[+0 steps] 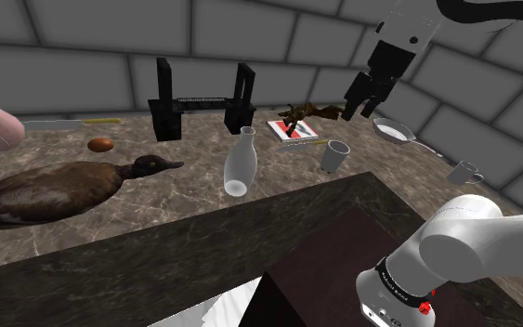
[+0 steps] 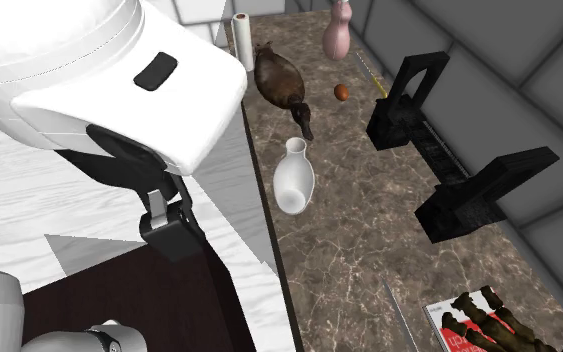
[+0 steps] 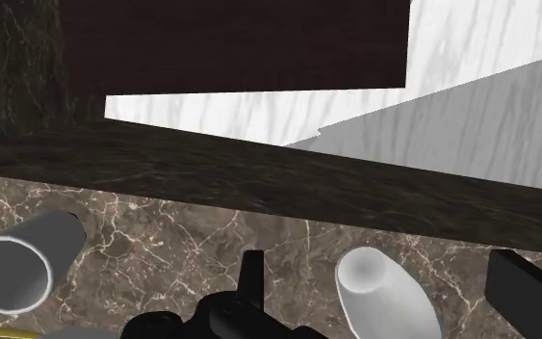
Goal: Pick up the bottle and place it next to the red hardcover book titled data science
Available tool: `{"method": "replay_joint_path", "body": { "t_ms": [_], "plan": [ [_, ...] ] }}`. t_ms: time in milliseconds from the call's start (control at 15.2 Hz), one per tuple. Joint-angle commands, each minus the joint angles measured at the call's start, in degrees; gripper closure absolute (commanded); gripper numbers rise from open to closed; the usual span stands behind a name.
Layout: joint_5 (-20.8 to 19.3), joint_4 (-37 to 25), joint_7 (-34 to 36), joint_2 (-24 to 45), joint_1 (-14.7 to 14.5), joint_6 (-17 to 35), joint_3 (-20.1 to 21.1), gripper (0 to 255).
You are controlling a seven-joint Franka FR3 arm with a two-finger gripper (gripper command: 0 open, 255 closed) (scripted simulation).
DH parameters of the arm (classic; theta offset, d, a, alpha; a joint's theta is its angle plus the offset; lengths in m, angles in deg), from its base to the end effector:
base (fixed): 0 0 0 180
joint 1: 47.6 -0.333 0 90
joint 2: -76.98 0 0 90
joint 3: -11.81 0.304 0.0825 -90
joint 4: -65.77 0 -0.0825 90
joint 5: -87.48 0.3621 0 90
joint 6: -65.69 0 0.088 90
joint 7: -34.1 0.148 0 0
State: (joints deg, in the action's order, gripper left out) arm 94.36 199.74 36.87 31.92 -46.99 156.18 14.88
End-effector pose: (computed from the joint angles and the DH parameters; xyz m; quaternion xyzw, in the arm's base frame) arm 0.2949 0.0339 0.5500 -0.9990 0.0100 -0.0118 0.0415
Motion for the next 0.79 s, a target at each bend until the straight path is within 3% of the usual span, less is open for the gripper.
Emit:
{"method": "replay_joint_path", "body": {
  "t_ms": [0,726],
  "plan": [
    [0.0,0.0,0.0,0.0,0.0,0.0,0.0,0],
    [0.18,-1.42,5.33,17.55,-1.31,19.37,8.79,0]
  ]
}}
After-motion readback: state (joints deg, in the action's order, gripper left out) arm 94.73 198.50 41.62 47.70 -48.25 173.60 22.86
